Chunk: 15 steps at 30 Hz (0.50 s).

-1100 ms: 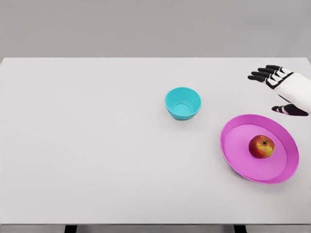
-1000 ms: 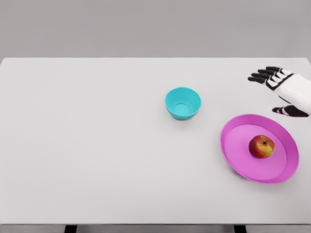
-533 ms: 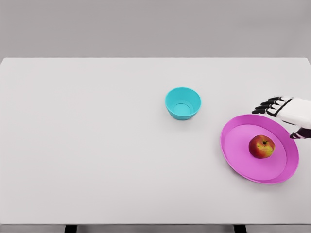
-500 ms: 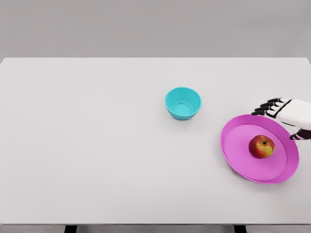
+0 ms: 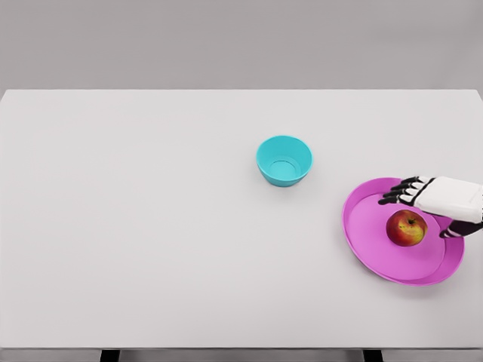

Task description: Put the apple from the pink plate into the blue bowl with your right arm

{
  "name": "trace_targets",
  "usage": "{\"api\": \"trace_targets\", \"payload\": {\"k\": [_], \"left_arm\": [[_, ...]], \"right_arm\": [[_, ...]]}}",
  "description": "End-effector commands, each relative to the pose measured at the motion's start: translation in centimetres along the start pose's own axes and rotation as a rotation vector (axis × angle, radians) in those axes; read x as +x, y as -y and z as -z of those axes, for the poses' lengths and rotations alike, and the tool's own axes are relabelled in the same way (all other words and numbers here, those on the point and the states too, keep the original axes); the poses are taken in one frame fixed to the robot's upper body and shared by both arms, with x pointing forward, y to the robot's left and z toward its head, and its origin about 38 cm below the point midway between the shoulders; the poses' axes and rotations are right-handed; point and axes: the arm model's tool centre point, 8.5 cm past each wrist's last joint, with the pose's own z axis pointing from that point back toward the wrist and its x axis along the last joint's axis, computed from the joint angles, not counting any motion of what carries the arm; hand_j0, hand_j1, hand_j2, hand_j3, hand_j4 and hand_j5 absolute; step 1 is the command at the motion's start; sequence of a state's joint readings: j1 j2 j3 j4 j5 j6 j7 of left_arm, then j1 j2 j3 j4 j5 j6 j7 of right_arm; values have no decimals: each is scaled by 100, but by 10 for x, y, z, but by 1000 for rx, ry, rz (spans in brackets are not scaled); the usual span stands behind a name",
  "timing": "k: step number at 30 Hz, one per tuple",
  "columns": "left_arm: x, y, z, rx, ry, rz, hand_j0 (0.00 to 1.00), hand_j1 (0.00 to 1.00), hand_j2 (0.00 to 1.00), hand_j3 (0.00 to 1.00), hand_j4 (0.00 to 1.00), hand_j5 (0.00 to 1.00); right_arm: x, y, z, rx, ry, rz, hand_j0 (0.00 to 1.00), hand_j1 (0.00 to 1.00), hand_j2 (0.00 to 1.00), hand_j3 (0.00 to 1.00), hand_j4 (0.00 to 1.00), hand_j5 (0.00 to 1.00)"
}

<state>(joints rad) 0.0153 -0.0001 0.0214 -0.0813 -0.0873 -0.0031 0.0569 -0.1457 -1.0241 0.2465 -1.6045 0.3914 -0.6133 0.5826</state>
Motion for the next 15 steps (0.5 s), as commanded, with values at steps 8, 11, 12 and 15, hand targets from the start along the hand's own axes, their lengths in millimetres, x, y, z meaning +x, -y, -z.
{"api": "trace_targets", "payload": {"k": [8,11,12,15], "left_arm": [[0,0,0,1,0,0,100,100,100,100,100,100],[0,0,0,0,0,0,100,100,100,100,100,100],[0,0,0,0,0,0,100,100,100,100,100,100],[0,0,0,0,0,0,100,100,100,100,100,100]], "right_arm": [[4,-7,9,10,18,17,100,100,100,100,100,100],[7,-10,13,21,33,20,100,100,100,100,100,100],[10,-11,16,18,41,20,100,100,100,100,100,100],[10,-10,16,16,42,19,100,100,100,100,100,100]]}}
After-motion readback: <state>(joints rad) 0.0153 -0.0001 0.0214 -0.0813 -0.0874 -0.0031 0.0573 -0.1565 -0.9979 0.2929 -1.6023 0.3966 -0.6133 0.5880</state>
